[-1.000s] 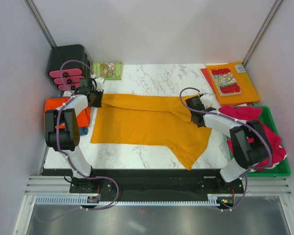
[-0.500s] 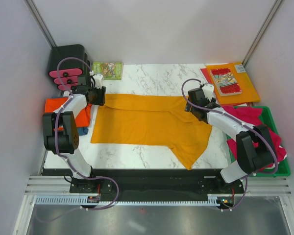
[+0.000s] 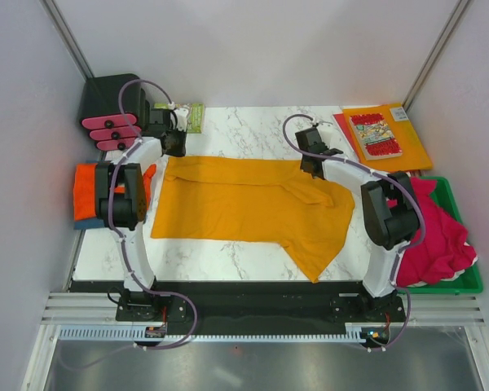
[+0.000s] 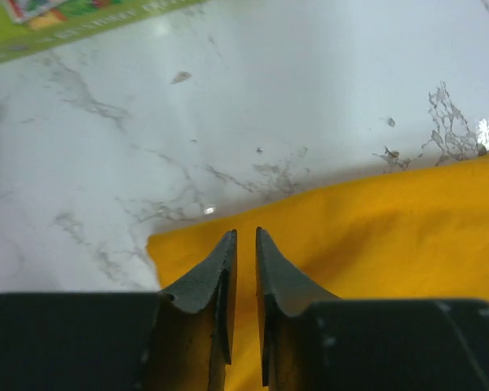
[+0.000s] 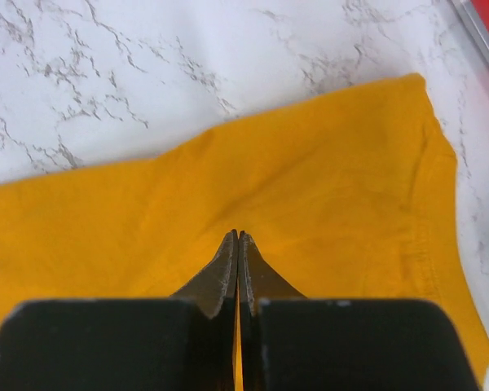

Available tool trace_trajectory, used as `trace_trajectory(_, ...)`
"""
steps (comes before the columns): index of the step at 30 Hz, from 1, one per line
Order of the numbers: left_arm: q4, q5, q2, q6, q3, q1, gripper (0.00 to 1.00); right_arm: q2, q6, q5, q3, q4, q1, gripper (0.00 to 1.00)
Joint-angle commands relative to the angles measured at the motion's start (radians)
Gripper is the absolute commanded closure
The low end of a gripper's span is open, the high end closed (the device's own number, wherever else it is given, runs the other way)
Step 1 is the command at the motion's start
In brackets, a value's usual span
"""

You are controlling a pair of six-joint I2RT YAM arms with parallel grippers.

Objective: Fold and stack the t-shirts
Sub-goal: Fold the flattened tshirt in 1/3 of the way

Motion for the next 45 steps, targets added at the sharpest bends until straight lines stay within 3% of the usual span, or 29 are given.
trace_trajectory(1,-0.039,-0.019,0.077,0.0,0.078,-0.034,0.8,0.065,0.009,-0.011,0.113,0.005,-0.002,1.0)
trace_trajectory(18,-0.166,-0.108,0.263,0.037,0.254,-0.045,0.79,0.294,0.065,-0.077,0.275,-0.177,-0.086,0.99)
trace_trajectory(34,-0.297,-0.151,0.404,-0.023,0.53,-0.045,0.71,0.544,0.038,-0.147,0.725,-0.375,-0.198,0.94)
trace_trajectory(37,-0.295,-0.13,0.392,-0.031,0.532,-0.045,0.67,0.517,0.022,-0.18,0.722,-0.359,-0.198,0.94)
trace_trajectory(39,-0.271,-0.085,0.335,-0.044,0.491,-0.045,0.62,0.417,0.007,-0.187,0.623,-0.258,-0.189,0.91)
trace_trajectory(41,-0.234,-0.044,0.248,-0.067,0.44,-0.045,0.59,0.346,-0.001,-0.184,0.531,-0.164,-0.172,0.84)
trace_trajectory(45,-0.197,-0.008,0.122,-0.098,0.324,-0.046,0.56,0.23,-0.013,-0.181,0.498,-0.156,-0.137,0.66)
